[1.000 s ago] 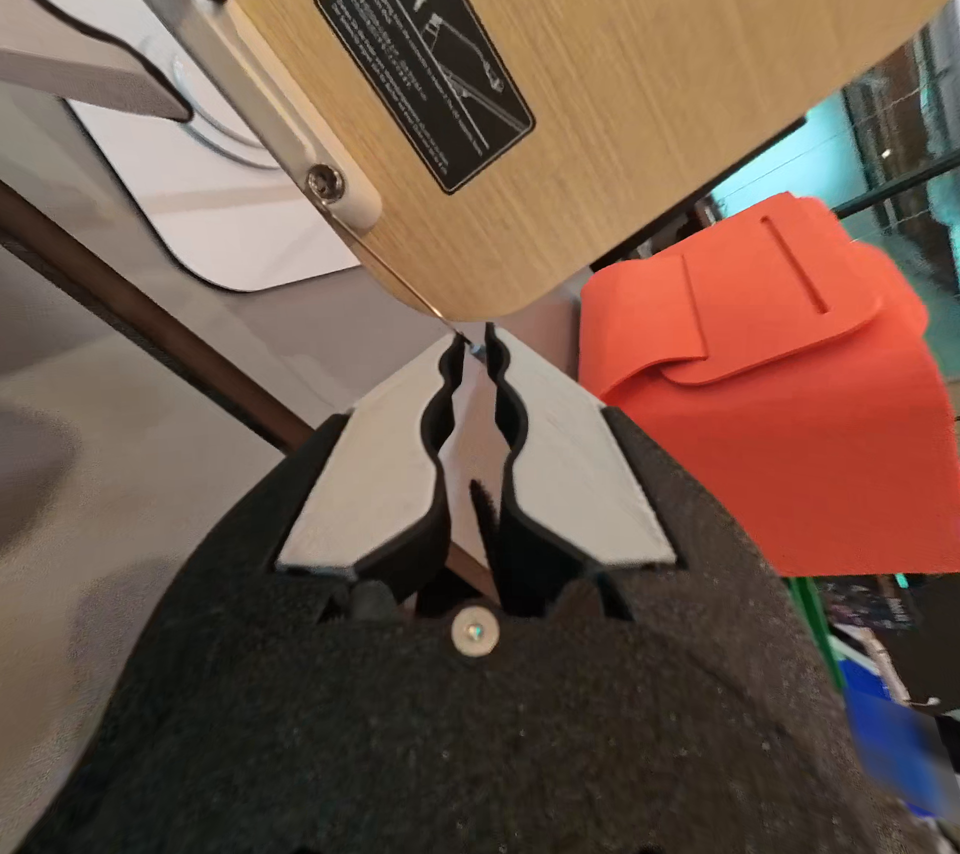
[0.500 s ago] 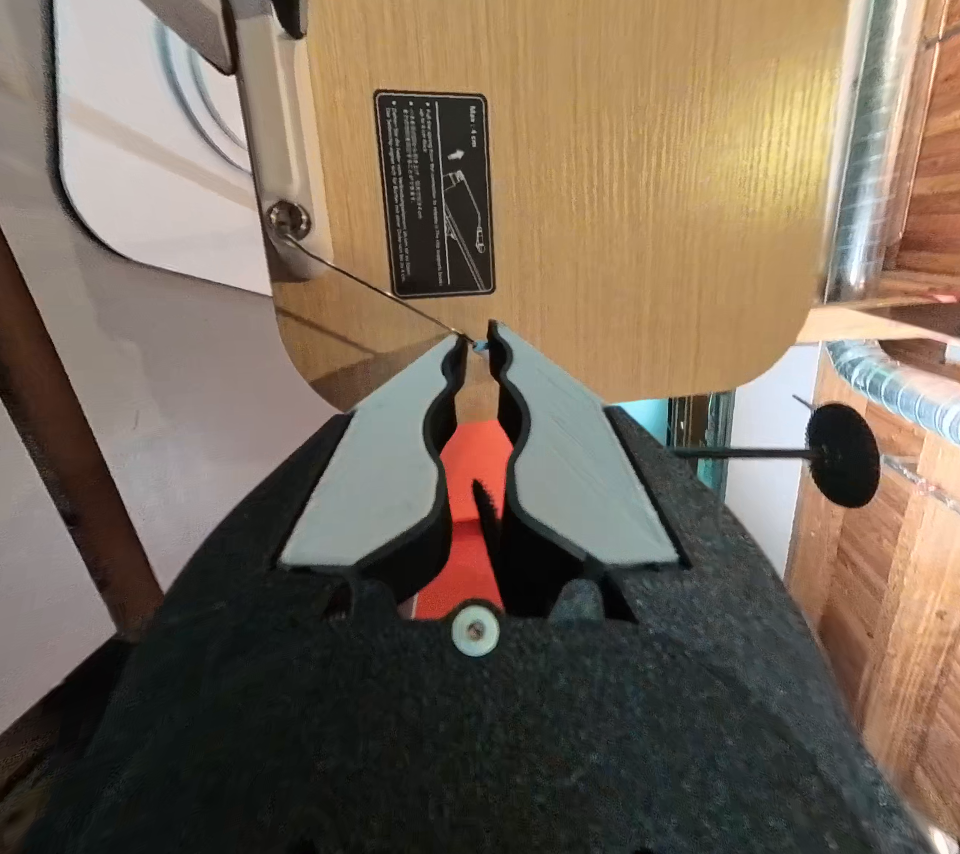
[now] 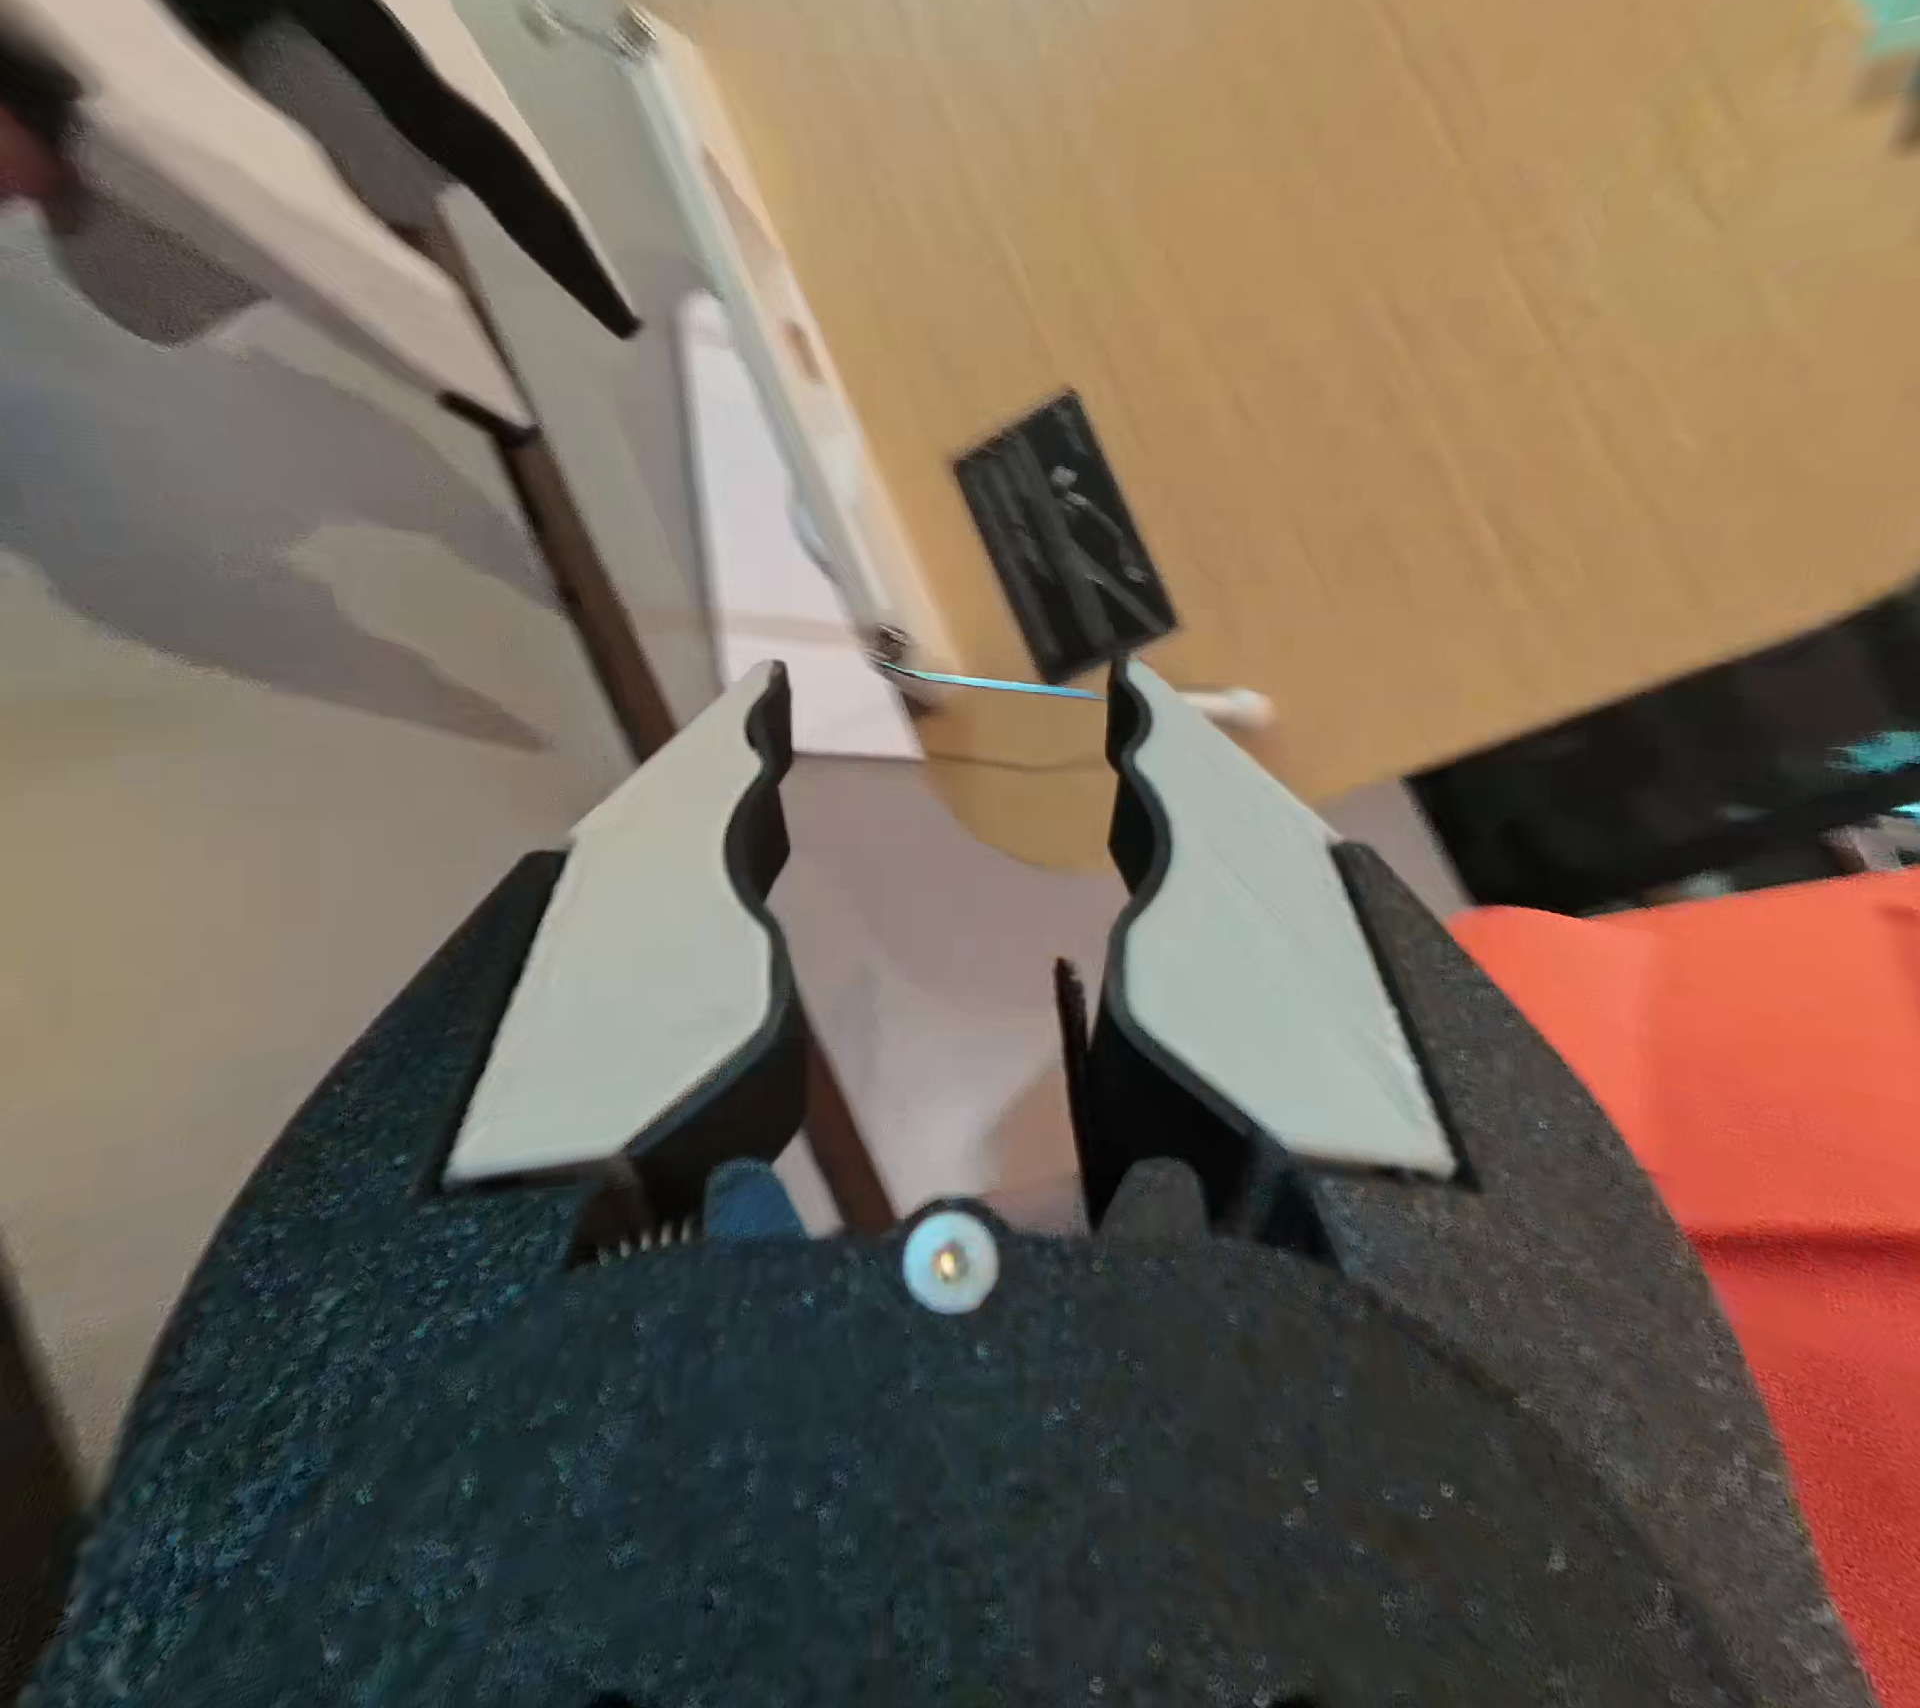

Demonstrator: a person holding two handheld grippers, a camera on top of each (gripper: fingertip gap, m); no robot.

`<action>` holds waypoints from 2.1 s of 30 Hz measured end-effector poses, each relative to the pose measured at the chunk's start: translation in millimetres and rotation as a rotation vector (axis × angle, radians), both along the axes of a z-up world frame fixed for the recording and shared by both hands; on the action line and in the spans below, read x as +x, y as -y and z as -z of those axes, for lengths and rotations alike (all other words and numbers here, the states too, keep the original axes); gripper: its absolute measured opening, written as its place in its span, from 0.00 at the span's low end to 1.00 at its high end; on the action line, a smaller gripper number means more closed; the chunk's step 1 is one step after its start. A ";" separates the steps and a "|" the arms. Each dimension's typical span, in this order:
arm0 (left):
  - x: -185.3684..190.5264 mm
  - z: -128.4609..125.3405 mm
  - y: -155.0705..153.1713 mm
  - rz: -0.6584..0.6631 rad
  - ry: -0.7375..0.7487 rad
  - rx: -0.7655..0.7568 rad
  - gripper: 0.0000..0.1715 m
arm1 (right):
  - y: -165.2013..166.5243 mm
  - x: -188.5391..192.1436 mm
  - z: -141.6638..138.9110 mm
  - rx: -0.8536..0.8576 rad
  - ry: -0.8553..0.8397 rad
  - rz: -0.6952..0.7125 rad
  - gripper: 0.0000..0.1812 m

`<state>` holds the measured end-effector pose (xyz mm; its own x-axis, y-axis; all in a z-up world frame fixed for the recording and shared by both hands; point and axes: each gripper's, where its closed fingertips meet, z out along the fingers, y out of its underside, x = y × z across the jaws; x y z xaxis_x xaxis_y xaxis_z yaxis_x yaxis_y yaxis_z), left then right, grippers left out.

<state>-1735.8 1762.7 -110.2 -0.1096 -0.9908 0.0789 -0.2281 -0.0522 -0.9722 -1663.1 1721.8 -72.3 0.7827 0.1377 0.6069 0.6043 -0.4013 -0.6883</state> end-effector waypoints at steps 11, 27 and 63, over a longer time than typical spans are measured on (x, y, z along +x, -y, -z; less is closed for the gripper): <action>-60.4 25.4 -122.4 -0.039 0.131 -1.162 0.29 | -139.3 -109.0 18.3 0.091 -0.008 -0.239 0.21; -68.1 27.8 -180.0 -0.128 0.272 -1.342 0.05 | -174.7 -90.5 48.8 0.010 0.091 -0.137 0.11; -50.6 -32.9 -205.6 0.099 0.194 -0.559 0.32 | -11.2 92.3 -32.7 0.372 -1.006 -0.127 0.29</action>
<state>-1786.4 1968.3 -77.3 -0.2639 -0.7895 0.5541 -0.0786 -0.5550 -0.8282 -1570.8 1733.0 -39.6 0.9388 0.1929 -0.2856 -0.2835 -0.0388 -0.9582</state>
